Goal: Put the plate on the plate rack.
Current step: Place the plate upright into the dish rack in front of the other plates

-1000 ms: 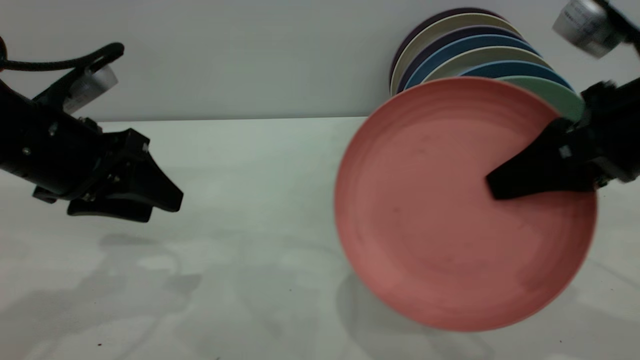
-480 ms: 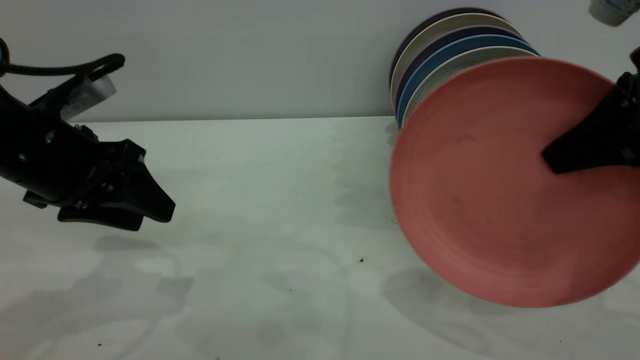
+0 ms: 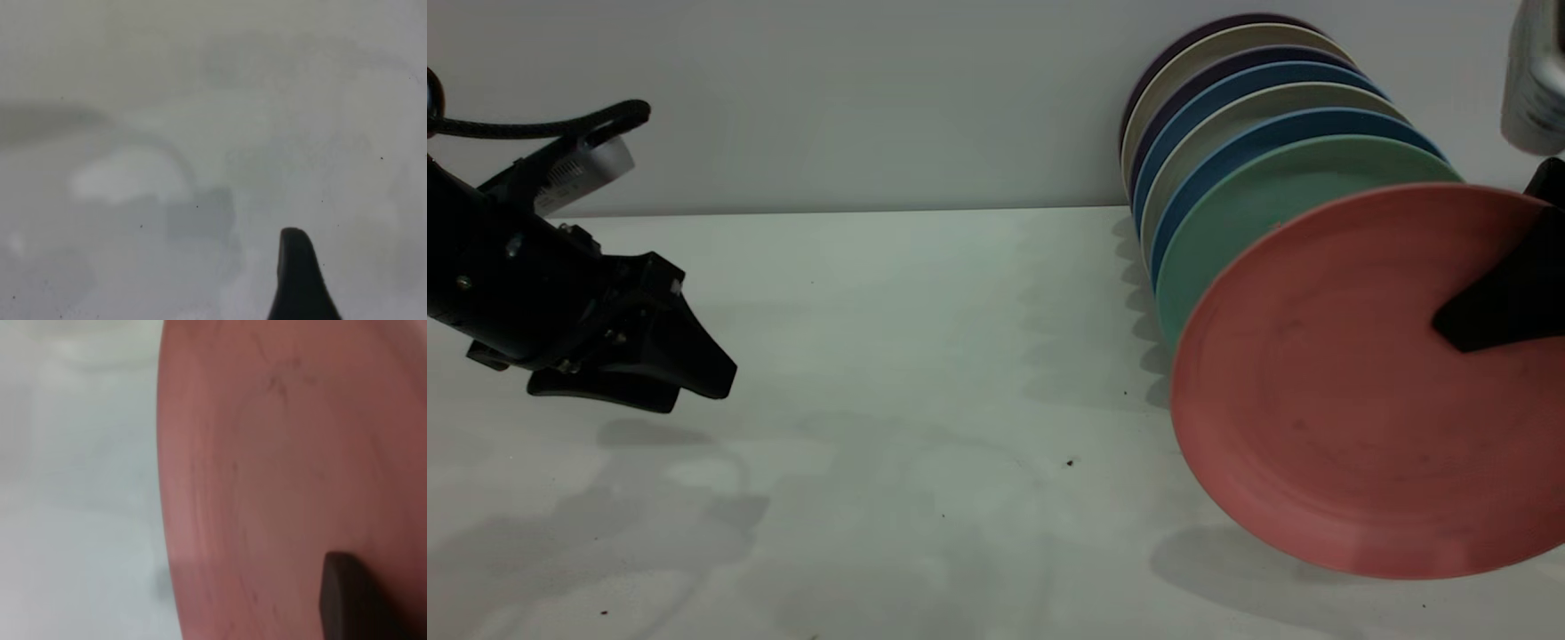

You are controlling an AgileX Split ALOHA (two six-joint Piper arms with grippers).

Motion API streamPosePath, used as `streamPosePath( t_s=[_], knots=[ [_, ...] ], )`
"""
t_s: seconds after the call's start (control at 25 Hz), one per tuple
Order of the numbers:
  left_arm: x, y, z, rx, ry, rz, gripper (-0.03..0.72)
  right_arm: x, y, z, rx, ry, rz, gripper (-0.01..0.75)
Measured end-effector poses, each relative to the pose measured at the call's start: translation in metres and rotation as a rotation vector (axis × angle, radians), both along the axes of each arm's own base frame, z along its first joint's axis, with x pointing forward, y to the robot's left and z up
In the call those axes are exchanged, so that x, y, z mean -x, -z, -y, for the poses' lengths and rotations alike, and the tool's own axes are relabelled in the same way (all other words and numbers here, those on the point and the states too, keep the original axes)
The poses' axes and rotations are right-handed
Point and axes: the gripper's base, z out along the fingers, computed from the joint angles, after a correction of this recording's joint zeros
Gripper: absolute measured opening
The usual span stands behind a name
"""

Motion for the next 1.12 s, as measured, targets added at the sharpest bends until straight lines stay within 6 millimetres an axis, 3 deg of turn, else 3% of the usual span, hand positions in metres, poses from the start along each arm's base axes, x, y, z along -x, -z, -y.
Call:
streamPosePath(
  t_s=[0.32,0.6,1.12],
  knots=[
    [0.0,0.0,0.0,-0.001,0.001,0.0,0.493,0.0,-0.001,0.0,0.076,-0.142,0.078,0.144],
    [0.0,0.0,0.0,-0.004,-0.001,0.002,0.494,-0.003,-0.005,-0.003,-0.011,-0.065,0.082,0.143],
    [0.0,0.0,0.0,-0.005,-0.002,0.003,0.494,-0.012,-0.021,-0.009,-0.061,-0.09,0.115,0.141]
  ],
)
